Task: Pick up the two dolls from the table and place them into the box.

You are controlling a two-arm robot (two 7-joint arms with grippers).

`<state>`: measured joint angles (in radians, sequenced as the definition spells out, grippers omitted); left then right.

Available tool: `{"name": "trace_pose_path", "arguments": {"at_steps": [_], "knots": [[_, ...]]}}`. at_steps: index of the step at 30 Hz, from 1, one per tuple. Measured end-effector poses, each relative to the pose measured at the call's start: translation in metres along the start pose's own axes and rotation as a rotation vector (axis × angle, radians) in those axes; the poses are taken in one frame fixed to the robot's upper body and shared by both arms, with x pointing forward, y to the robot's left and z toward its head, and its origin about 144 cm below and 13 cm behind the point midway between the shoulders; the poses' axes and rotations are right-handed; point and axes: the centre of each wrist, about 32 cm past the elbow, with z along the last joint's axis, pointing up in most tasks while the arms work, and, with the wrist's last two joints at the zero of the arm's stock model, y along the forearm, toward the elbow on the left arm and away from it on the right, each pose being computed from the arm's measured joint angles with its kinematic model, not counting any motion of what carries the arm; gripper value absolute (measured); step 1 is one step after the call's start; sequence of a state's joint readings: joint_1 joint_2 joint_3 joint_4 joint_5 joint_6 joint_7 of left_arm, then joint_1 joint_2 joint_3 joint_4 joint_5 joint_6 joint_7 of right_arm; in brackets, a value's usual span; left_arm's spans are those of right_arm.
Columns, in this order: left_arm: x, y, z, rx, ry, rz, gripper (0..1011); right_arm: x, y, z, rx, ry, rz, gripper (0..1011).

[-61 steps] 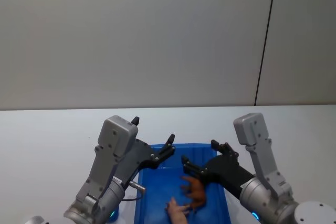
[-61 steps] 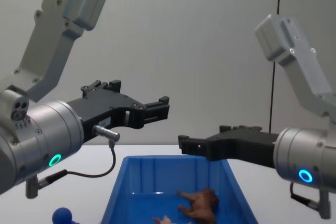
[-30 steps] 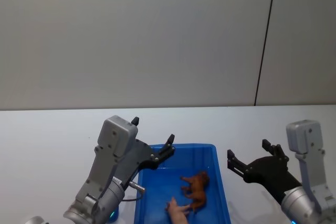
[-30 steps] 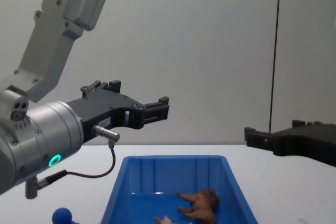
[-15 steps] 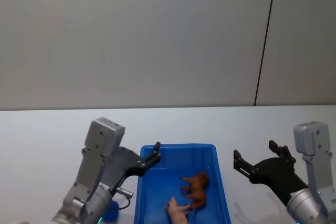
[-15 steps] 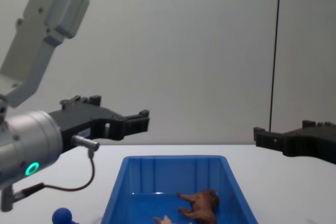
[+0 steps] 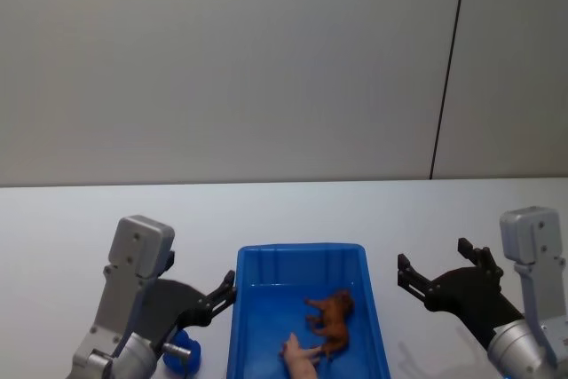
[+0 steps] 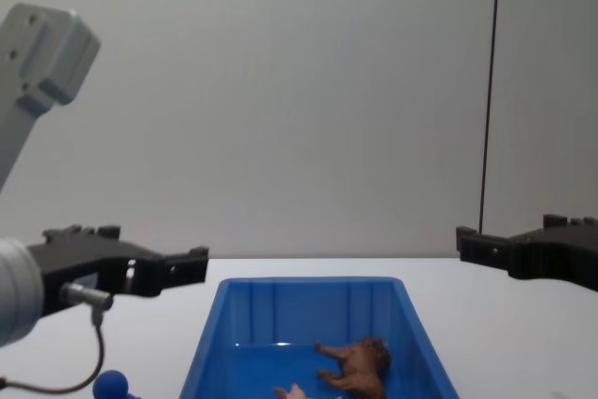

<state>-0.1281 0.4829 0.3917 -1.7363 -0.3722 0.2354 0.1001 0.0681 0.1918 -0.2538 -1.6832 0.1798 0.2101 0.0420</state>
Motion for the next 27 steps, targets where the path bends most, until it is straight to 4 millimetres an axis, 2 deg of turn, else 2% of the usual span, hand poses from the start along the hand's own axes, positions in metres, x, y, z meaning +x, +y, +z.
{"name": "trace_pose_path", "arguments": {"at_steps": [11,27], "knots": [[0.006,0.011,-0.012,0.102,0.032,0.020,1002,0.000,0.000,0.000,0.001,0.001,-0.003,1001],[0.011,0.011,-0.036,0.202,0.059,0.003,1002,0.000,-0.001,0.000,0.000,0.000,-0.004,1001]]}}
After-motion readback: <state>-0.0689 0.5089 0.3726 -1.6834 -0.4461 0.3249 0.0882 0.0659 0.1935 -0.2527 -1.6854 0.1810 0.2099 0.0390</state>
